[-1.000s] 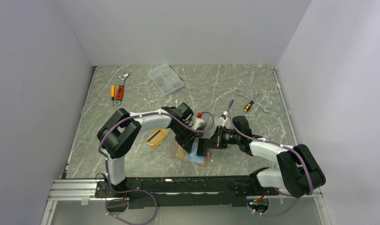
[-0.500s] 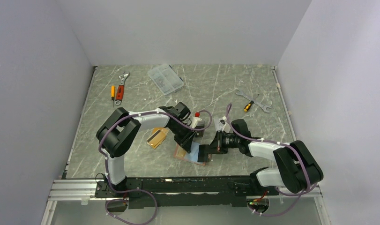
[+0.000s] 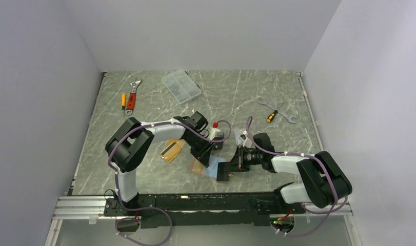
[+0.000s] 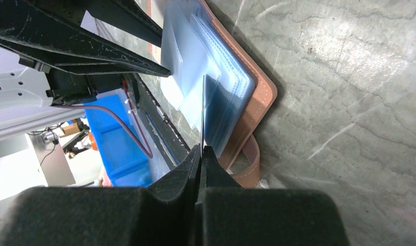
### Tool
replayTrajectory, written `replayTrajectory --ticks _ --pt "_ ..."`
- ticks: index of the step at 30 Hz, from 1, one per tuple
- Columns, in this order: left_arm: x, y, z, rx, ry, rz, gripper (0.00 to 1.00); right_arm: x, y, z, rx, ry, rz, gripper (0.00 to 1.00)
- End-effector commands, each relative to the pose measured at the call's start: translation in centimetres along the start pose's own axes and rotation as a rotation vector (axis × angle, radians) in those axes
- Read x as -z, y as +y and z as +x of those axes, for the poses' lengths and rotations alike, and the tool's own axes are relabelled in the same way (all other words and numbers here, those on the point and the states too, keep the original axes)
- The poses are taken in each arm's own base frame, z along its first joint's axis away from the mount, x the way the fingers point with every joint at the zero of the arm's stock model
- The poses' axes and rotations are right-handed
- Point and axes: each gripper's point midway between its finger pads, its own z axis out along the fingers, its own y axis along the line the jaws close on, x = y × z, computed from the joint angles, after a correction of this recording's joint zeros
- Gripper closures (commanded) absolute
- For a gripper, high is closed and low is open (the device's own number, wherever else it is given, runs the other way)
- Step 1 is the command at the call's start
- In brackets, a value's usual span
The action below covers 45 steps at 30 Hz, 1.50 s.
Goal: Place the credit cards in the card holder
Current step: Turn over the card slot in the card holder.
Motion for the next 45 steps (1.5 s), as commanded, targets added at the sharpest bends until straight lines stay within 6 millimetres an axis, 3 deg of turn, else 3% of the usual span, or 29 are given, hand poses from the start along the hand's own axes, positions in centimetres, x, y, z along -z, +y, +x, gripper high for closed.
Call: replayTrajectory --ticks 1,14,19,20,22,29,37,45 --pt "-0.5 3.0 3.5 0.044 0.103 -0.117 0.66 -0.2 1.0 -0.6 0.044 -0.003 -0.047 1.00" --pt "-0.3 2.6 3.1 0.043 0.088 -0.099 0.66 -0.9 2.9 -1.3 0.110 0.022 -0.082 1.00" --pt "1.1 2.7 1.9 0.047 0.039 -0.094 0.50 -1.2 3.4 -1.8 0.118 0.031 -0.091 1.00" --pt "1.6 2.7 1.7 0.052 0.028 -0.087 0.39 -1.2 3.5 -2.0 0.122 0.030 -0.090 1.00" --pt "2.8 2.9 1.0 0.068 -0.009 -0.069 0.30 -1.3 3.8 -2.3 0.127 0.029 -0.091 1.00" --pt "5.9 3.3 0.1 0.088 -0.098 -0.057 0.30 -1.6 4.7 -3.5 0.133 0.025 -0.092 1.00" --pt "5.6 3.6 0.9 0.148 -0.110 0.003 0.32 -3.1 5.5 -4.4 0.145 0.043 -0.069 1.00" --pt "5.2 4.3 1.4 0.099 -0.098 -0.075 0.33 -2.8 4.8 -2.9 0.131 0.078 -0.060 1.00"
